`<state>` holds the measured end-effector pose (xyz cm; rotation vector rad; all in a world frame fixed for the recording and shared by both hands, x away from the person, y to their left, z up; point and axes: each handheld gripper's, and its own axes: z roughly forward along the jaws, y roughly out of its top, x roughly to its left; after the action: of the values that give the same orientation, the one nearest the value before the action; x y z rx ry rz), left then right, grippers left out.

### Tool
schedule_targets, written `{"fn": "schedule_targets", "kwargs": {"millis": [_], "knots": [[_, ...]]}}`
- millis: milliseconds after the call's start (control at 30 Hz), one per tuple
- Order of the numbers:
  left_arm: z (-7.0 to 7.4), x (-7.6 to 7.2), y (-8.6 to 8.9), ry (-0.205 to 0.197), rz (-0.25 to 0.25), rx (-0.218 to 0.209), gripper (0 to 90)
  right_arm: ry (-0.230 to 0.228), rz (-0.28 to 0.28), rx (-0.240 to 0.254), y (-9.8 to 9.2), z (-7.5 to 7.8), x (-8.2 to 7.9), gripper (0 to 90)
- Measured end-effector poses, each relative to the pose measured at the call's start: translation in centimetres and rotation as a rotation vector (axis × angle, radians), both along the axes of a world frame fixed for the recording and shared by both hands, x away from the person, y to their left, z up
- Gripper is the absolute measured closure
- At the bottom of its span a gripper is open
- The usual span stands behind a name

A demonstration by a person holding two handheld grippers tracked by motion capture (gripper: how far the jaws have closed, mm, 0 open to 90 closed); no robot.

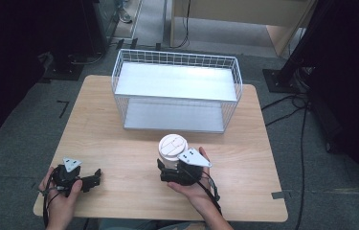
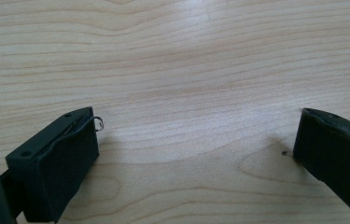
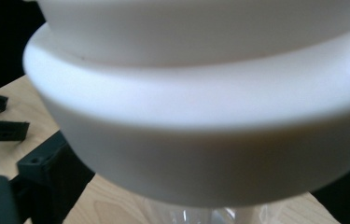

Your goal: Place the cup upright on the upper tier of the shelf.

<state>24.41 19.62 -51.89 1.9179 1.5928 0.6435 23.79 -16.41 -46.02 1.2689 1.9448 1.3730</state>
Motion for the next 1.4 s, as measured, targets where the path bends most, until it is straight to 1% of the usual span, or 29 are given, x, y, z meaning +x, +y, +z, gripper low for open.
{"fn": "schedule_targets", "kwargs": {"millis": [133, 167, 300, 667, 800, 967, 1100, 1133, 1167, 1200, 1333, 1400], "knots": [[0.0, 0.0, 0.0, 0.000, 0.000, 0.000, 0.2, -0.003, -0.008, 0.004, 0.0, -0.1, 0.1, 7.3], [0.0, 0.0, 0.0, 0.000, 0.000, 0.000, 0.2, -0.002, -0.011, 0.009, 0.0, -0.1, 0.2, 9.4], [0.0, 0.0, 0.0, 0.000, 0.000, 0.000, 0.2, -0.011, -0.024, 0.011, 0.0, -0.1, 0.2, 11.9], [0.0, 0.0, 0.0, 0.000, 0.000, 0.000, 0.2, -0.029, -0.037, 0.015, 0.3, -0.3, 0.4, 13.4], [0.0, 0.0, 0.0, 0.000, 0.000, 0.000, 0.2, -0.048, -0.044, 0.009, 0.6, -0.4, 0.3, 14.6], [0.0, 0.0, 0.0, 0.000, 0.000, 0.000, 0.2, -0.060, -0.023, 0.002, 0.9, -0.4, 0.1, 15.1], [0.0, 0.0, 0.0, 0.000, 0.000, 0.000, 0.2, -0.063, -0.024, -0.001, 1.0, -0.4, 0.0, 15.3], [0.0, 0.0, 0.0, 0.000, 0.000, 0.000, 0.2, -0.074, -0.030, 0.001, 1.0, -0.4, 0.0, 15.4], [0.0, 0.0, 0.0, 0.000, 0.000, 0.000, 0.2, -0.074, -0.030, 0.001, 1.0, -0.4, 0.0, 15.4], [0.0, 0.0, 0.0, 0.000, 0.000, 0.000, 0.2, -0.075, -0.033, 0.015, 1.0, -0.2, 0.0, 15.5], [0.0, 0.0, 0.0, 0.000, 0.000, 0.000, 0.2, -0.088, -0.038, 0.015, 0.8, 0.1, 0.0, 15.5], [0.0, 0.0, 0.0, 0.000, 0.000, 0.000, 0.2, -0.086, -0.040, 0.019, 0.8, 0.2, -0.1, 15.6]]}}
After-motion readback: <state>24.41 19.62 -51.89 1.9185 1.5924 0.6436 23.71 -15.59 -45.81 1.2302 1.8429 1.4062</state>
